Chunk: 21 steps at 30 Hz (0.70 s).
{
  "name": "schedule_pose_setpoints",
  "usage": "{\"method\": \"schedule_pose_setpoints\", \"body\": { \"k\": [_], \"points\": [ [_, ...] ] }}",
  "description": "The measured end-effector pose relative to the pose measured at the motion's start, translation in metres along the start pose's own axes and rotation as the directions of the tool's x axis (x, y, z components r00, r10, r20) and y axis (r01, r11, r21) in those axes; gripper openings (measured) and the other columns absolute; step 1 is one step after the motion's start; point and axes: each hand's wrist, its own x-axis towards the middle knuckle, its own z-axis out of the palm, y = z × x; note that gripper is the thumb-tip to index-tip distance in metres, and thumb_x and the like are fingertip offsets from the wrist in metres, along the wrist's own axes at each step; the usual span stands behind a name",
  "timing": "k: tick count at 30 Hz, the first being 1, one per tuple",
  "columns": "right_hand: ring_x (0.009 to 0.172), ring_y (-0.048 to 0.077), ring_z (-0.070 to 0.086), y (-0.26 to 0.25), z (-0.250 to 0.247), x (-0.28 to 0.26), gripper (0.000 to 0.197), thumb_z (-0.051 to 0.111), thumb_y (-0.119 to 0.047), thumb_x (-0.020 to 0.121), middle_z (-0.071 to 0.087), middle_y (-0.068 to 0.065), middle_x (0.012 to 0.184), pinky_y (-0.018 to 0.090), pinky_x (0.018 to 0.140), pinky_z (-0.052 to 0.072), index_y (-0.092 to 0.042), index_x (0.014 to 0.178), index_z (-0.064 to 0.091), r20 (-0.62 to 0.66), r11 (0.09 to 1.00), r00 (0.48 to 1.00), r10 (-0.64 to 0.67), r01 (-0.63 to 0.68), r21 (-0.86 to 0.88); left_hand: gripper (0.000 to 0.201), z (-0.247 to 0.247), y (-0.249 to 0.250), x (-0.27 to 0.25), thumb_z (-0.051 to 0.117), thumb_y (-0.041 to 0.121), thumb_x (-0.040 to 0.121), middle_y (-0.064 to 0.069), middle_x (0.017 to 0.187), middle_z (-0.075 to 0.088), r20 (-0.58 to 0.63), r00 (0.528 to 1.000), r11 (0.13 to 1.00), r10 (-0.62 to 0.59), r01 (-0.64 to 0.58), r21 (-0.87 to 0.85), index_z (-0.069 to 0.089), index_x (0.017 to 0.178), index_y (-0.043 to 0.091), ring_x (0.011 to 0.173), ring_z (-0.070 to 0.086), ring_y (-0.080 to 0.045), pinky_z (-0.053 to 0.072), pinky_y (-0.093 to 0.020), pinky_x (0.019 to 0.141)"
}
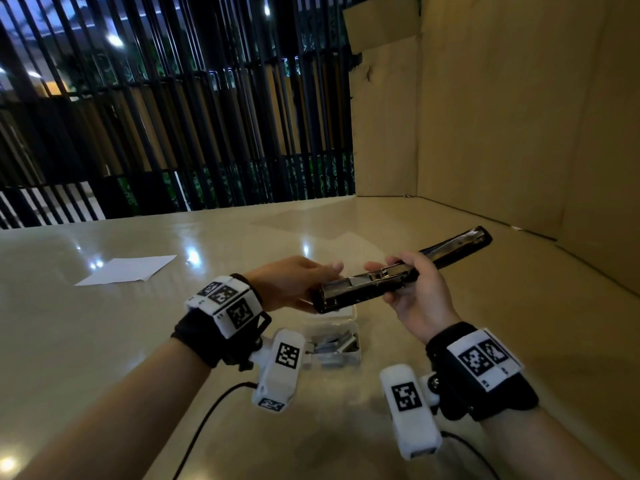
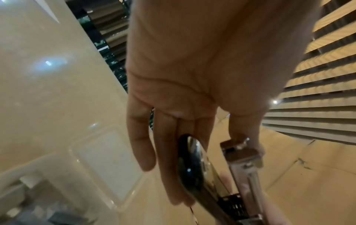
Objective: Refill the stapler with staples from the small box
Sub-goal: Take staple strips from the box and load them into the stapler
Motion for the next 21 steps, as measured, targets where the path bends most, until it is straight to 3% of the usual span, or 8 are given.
{"method": "schedule_pose_setpoints", "body": {
  "k": [3,5,9,12,17,21],
  "points": [
    [0.054,0.016,0.065,-0.002,0.002,-0.002,0.022,0.047,-0.024,0.092,0.072,0.014,0.073,0.018,0.038,0.038,-0.01,0.076,0.053,0.053,0.996,0.997,0.058,-0.053,-0.075,0.047,0.001,-0.001,-0.004,0.054,0.043,0.078,-0.007,0.096,0.067,0.118,0.993,0.999,-0.022,0.026,-0.031,0.063,0.106,0.006,0.085,0.061,-0.016,0.051,-0.023,0.077],
    [0.052,0.015,0.063,-0.001,0.003,-0.003,0.023,0.046,-0.025,0.092,0.072,0.012,0.071,0.016,0.037,0.037,-0.009,0.077,0.053,0.076,0.99,0.993,0.085,-0.076,-0.119,0.052,0.002,0.0,-0.006,0.058,0.043,0.068,-0.005,0.096,0.068,0.187,0.982,0.998,-0.039,0.048,-0.045,0.063,0.104,0.007,0.087,0.061,-0.015,0.051,-0.024,0.078],
    [0.052,0.015,0.062,0.0,0.004,-0.005,0.023,0.046,-0.026,0.092,0.072,0.011,0.07,0.015,0.037,0.036,-0.009,0.078,0.054,0.084,0.98,0.989,0.119,-0.104,-0.172,0.047,0.002,0.0,-0.007,0.061,0.039,0.066,-0.005,0.103,0.068,0.244,0.968,0.996,-0.057,0.071,-0.048,0.065,0.102,0.009,0.09,0.062,-0.016,0.054,-0.023,0.075],
    [0.062,0.021,0.061,0.0,0.004,-0.005,0.023,0.047,-0.025,0.091,0.072,0.012,0.07,0.016,0.037,0.035,-0.008,0.078,0.054,0.078,0.975,0.99,0.115,-0.098,-0.198,0.044,0.005,-0.001,-0.008,0.064,0.037,0.068,-0.008,0.103,0.068,0.226,0.973,0.997,-0.048,0.06,-0.049,0.066,0.1,0.008,0.088,0.062,-0.017,0.055,-0.023,0.073],
    [0.074,0.032,0.061,0.0,0.002,-0.004,0.022,0.047,-0.024,0.091,0.072,0.014,0.07,0.018,0.035,0.035,-0.008,0.078,0.054,0.055,0.972,0.994,0.092,-0.077,-0.221,0.023,0.015,-0.004,-0.008,0.058,0.03,0.085,0.005,0.071,0.072,0.11,0.994,1.0,0.02,-0.017,-0.021,0.07,0.089,0.011,0.067,0.065,-0.008,0.055,-0.018,0.064],
    [0.072,0.033,0.06,-0.002,0.0,-0.002,0.021,0.048,-0.022,0.091,0.072,0.014,0.07,0.017,0.034,0.034,-0.007,0.076,0.053,0.054,0.966,0.997,0.051,-0.035,-0.256,0.025,0.023,-0.007,-0.007,0.058,0.031,0.085,0.0,0.076,0.069,0.042,0.996,0.997,0.073,-0.073,0.005,0.069,0.091,0.009,0.065,0.063,-0.009,0.054,-0.018,0.064]
  ]
}}
